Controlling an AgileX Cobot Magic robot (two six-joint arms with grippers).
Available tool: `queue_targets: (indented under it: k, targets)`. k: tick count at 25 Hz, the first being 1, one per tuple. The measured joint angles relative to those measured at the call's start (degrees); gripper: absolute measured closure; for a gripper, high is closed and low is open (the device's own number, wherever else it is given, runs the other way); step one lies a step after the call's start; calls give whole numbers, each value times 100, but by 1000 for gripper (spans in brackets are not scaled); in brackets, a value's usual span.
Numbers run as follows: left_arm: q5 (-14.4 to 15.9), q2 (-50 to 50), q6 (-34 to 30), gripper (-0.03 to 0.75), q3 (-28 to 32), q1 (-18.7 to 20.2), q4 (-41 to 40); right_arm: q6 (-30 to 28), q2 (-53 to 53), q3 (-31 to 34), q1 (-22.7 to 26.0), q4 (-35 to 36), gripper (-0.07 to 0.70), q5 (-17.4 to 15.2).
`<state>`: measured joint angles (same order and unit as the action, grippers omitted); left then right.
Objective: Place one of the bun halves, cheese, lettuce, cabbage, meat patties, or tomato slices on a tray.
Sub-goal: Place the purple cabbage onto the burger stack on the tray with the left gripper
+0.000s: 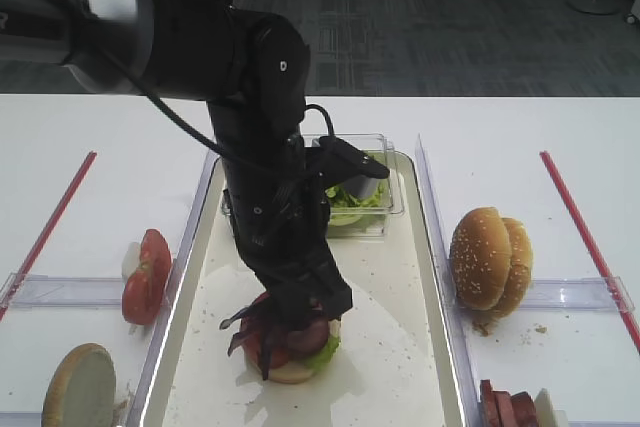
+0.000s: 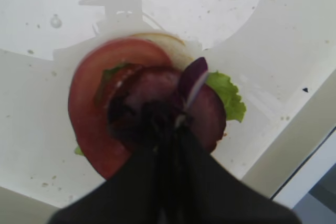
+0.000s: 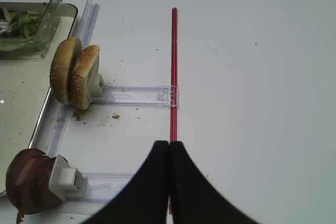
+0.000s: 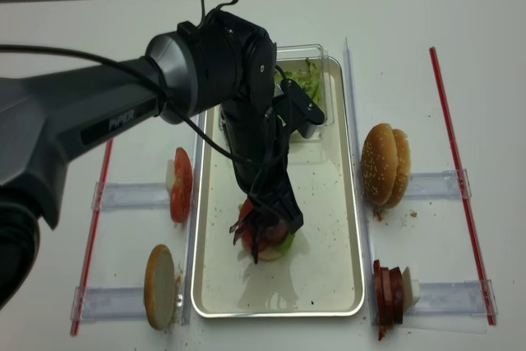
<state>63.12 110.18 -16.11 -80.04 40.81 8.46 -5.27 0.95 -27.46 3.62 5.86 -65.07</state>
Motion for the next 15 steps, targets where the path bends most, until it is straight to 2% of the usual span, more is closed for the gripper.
queue_targets:
  k: [15]
  targets:
    - [-108, 0, -95, 612, 0, 0, 116, 10, 0, 0, 0, 0, 595, 0]
